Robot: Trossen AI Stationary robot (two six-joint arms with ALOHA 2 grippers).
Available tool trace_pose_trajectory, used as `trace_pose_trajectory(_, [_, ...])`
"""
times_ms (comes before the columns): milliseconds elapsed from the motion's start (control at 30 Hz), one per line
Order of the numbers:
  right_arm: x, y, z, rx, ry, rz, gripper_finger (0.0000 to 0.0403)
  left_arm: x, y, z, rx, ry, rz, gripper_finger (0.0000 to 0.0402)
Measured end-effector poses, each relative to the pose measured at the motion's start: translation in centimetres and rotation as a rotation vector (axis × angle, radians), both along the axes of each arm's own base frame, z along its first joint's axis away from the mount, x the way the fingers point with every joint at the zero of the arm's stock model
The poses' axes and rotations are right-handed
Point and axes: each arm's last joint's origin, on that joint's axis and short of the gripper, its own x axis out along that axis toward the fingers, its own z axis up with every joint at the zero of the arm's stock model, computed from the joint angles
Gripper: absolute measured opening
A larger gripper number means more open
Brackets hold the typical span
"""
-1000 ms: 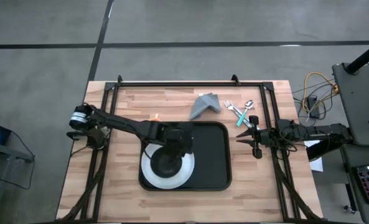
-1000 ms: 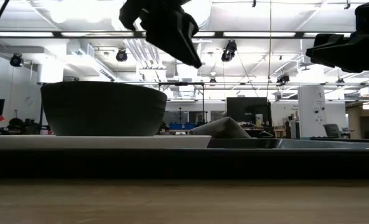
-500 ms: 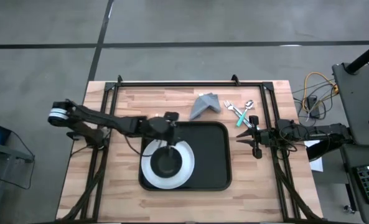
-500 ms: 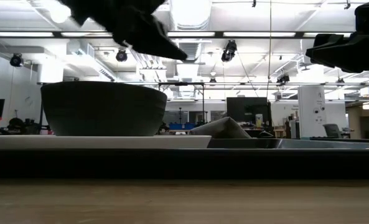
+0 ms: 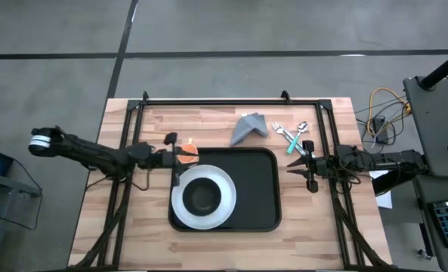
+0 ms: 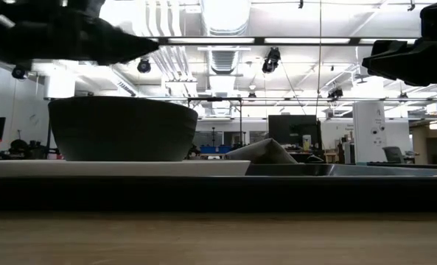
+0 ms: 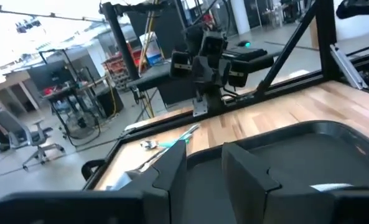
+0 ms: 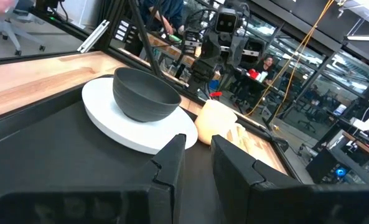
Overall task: Set up tray
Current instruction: Put the gray napkin on the right side of the black tray
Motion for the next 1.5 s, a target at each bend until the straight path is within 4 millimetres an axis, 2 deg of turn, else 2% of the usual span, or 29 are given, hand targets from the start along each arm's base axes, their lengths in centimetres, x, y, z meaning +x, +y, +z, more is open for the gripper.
trace_pose_trajectory(300, [0.0,0.0,0.0,0.0,0.0,0.0,0.0068,-4.0,0.2,-3.4,0.076,-0.001,0.005,0.0085])
trace_pose_trajectory(633, [0.0,0.0,0.0,0.0,0.0,0.0,0.0068,-5.7,0.3,-1.9,0.064,-0.187,0.018,0.0084])
trace_pose_trajectory(1133, [0.0,0.0,0.0,0.0,0.0,0.0,0.0068,-7.3,0.4,-1.0,0.052,-0.259,0.021,0.0084])
trace_pose_trajectory(1267, [0.0,0.0,0.0,0.0,0.0,0.0,0.0068,-7.8,0.5,-1.2,0.034,-0.233,0.076,0.0084])
trace_pose_trajectory(1500, [0.0,0.0,0.0,0.0,0.0,0.0,0.0068,-9.1,0.7,-0.7,-0.013,-0.296,0.115,0.0084])
